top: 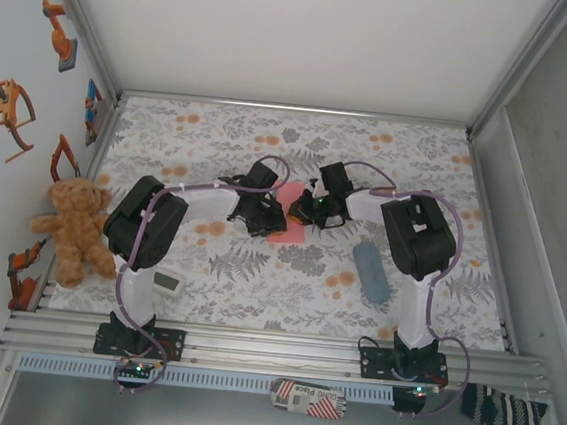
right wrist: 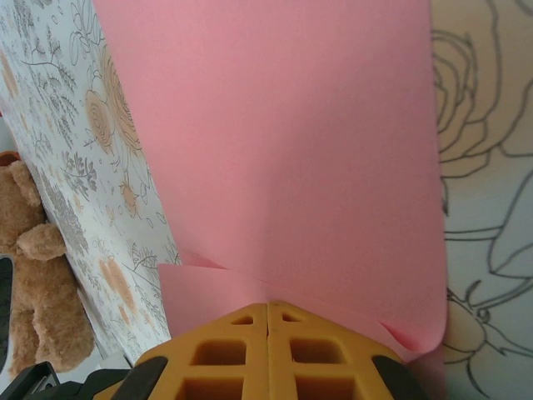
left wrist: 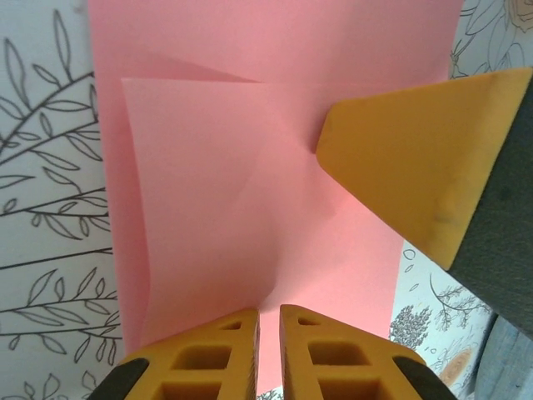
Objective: Fold a paper plane with a square sheet of paper (pick it up from the middle)
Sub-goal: Fold the triangle a second time at the center of the table.
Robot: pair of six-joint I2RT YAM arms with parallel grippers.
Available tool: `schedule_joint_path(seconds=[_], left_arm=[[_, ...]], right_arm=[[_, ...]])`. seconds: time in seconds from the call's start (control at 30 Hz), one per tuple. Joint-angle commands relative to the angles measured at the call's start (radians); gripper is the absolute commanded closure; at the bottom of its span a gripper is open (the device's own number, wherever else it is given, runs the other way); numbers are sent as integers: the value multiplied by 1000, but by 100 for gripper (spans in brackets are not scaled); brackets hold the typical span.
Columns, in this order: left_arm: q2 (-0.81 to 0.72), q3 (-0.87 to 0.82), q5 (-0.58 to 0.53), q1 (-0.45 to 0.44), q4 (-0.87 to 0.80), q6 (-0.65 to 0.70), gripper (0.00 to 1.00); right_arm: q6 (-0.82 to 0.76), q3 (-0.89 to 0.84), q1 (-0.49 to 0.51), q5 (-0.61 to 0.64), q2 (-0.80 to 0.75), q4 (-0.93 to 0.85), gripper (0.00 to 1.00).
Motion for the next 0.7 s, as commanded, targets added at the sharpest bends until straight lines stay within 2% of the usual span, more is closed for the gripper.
schedule_joint_path(seconds=[0.0, 0.67], left_arm=[[-37, 2, -30, 2, -47, 41, 84], [-53, 10, 36, 23, 44, -3, 83]], right_arm=[[14, -31, 1, 122, 77, -116, 100], [7, -35, -4, 120, 79, -123, 100]])
